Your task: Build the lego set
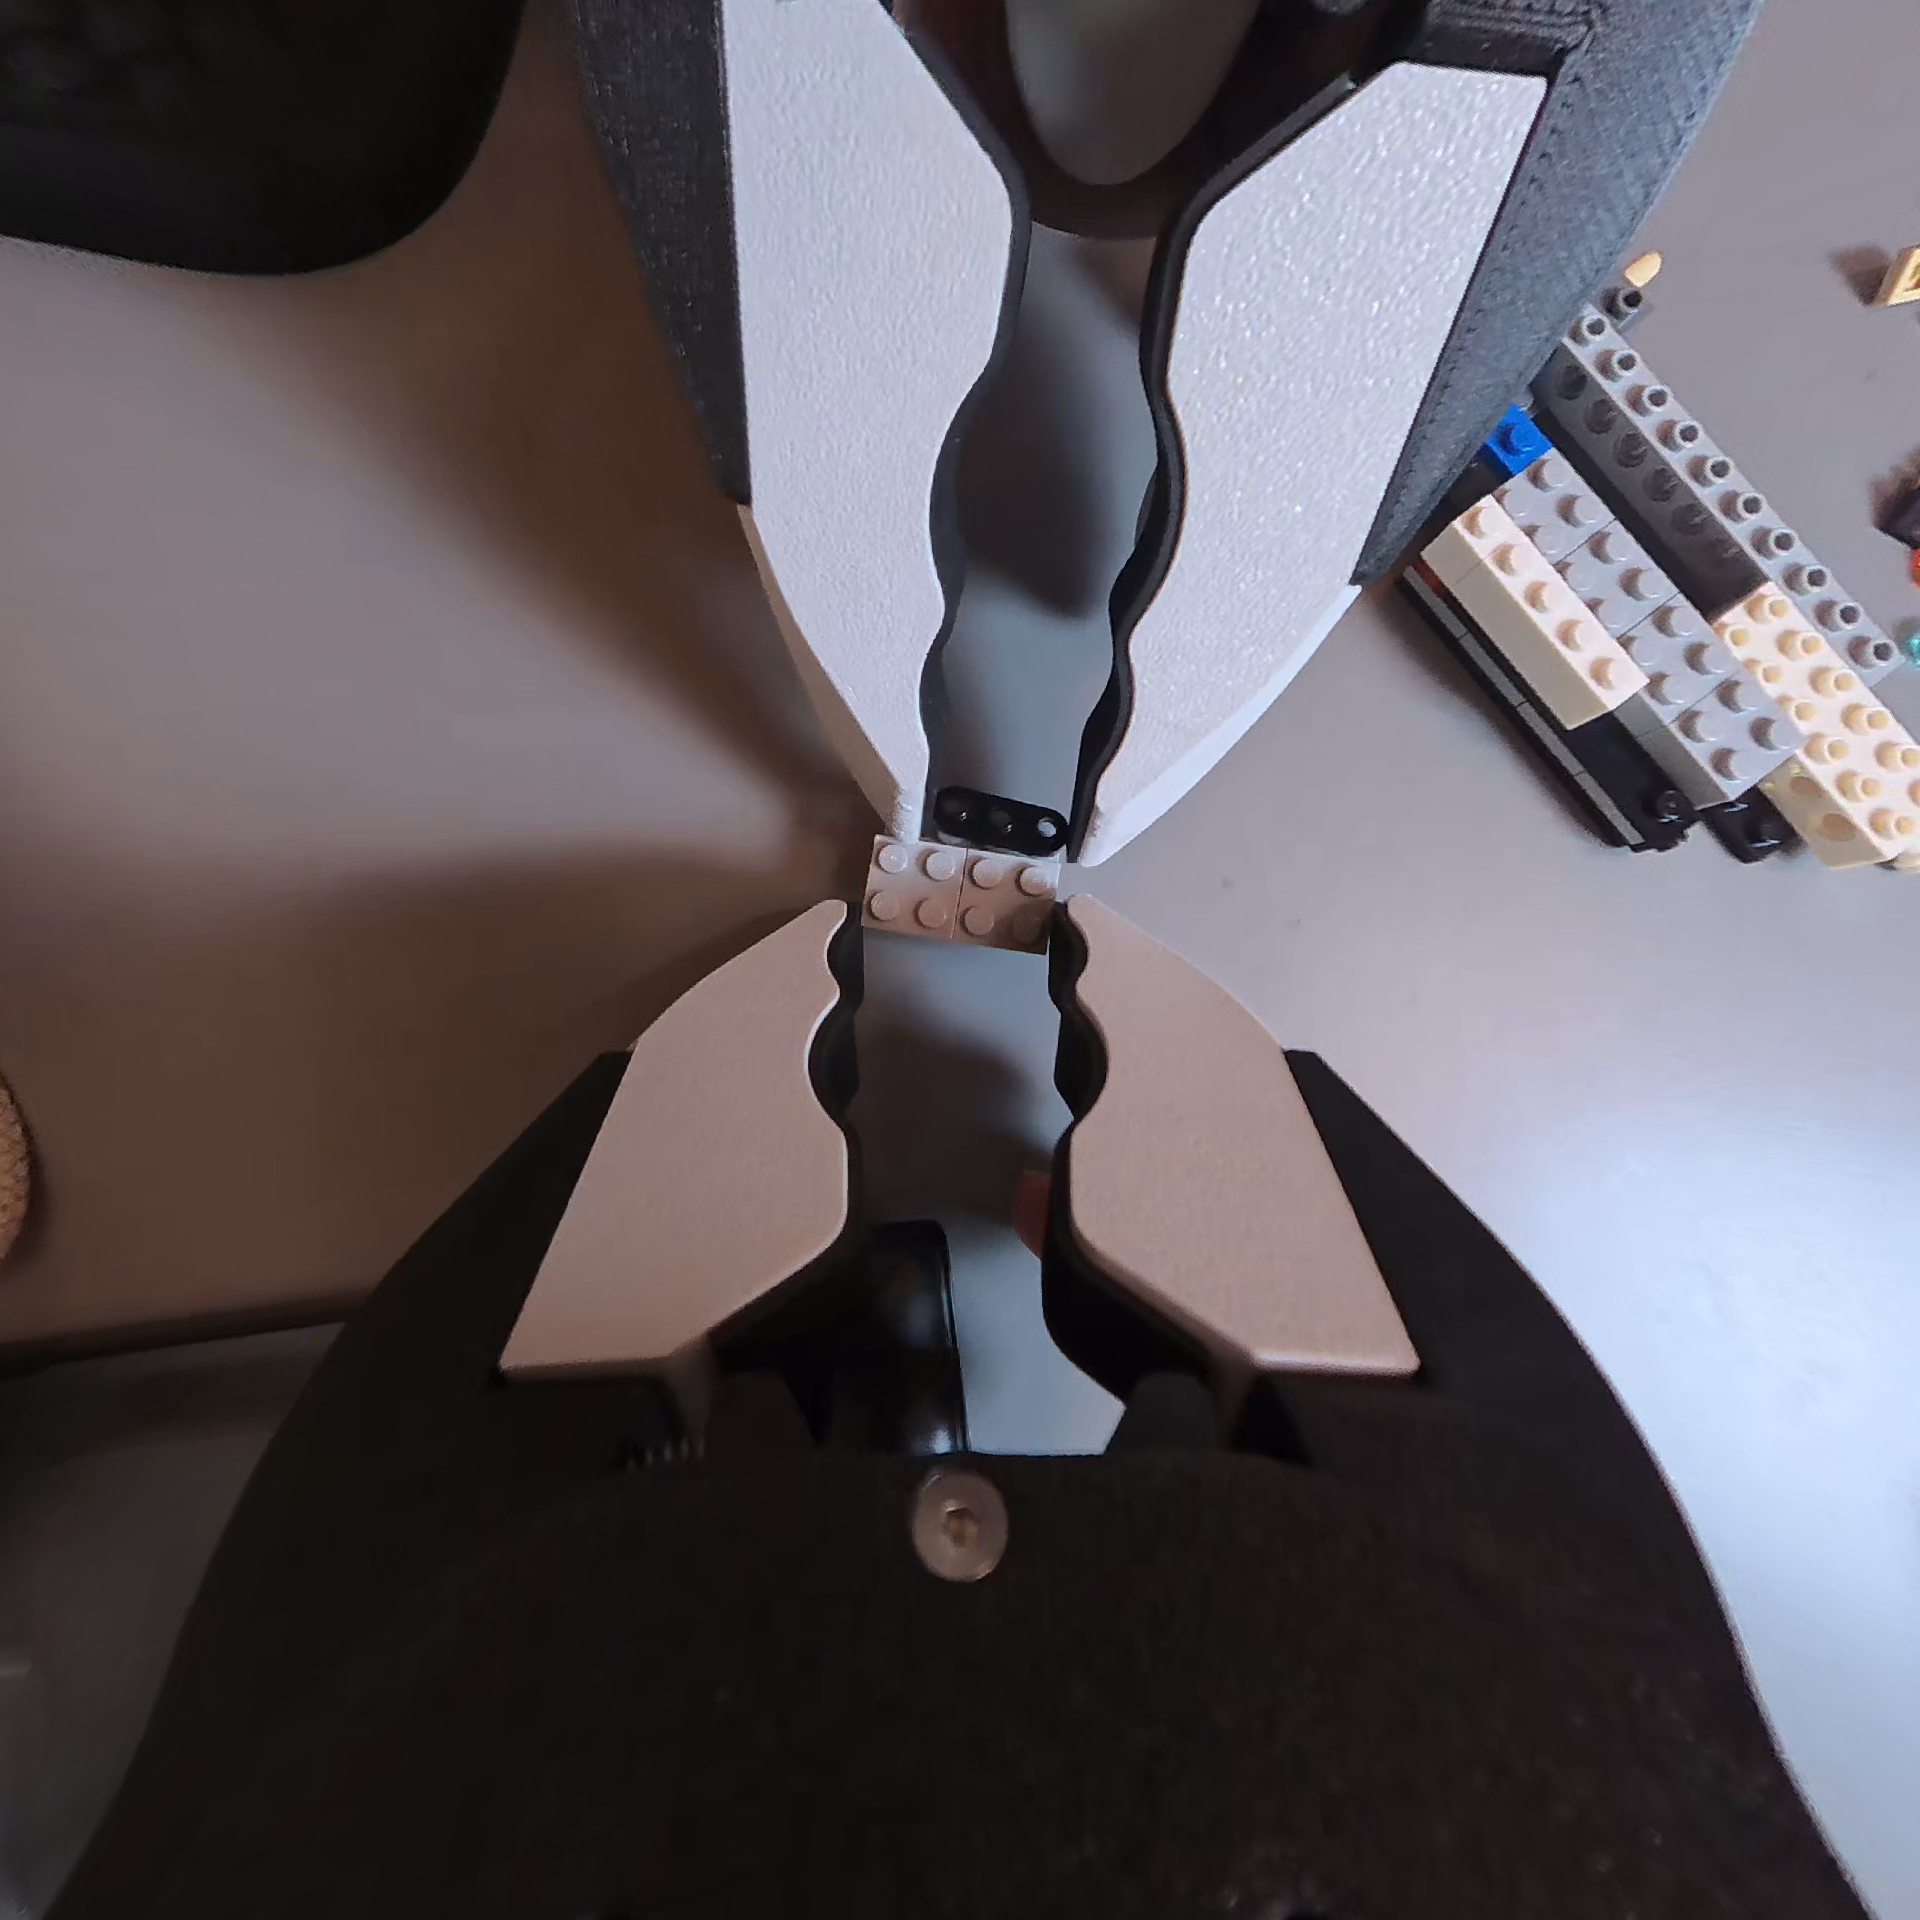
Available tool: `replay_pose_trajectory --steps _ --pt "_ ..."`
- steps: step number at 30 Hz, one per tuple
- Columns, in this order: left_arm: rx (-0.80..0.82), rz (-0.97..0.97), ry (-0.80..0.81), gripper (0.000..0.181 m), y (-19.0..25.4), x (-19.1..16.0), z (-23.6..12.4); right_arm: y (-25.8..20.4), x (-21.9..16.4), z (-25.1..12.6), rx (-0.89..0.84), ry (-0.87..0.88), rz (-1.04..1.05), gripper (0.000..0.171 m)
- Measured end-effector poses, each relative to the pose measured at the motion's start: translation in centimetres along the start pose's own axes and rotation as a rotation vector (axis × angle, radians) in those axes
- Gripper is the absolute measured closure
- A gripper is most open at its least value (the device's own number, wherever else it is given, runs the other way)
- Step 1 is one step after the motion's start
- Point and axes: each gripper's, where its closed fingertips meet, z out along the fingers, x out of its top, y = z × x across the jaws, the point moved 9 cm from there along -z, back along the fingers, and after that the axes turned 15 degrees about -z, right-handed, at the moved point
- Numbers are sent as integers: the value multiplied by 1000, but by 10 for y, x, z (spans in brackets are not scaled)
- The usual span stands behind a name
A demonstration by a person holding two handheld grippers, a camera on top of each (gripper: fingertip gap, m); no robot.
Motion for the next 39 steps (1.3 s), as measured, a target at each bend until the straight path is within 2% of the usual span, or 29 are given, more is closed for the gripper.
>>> replay_pose_trajectory --steps 19,25,31,39 --pt "-76 -49 52 154 -2 -3 4 -1 -2 -1 8 -16 -18 137" --pt "-65 -41 60 147 -2 -2 -3 0 -2 -1 10 -13 -20 137" --pt "0 -6 -4 157 3 -9 -14 1 -3 -1 19 4 -19 137" --pt "-11 14 -12 156 7 -12 -1 1 -4 -2 26 11 -26 137"
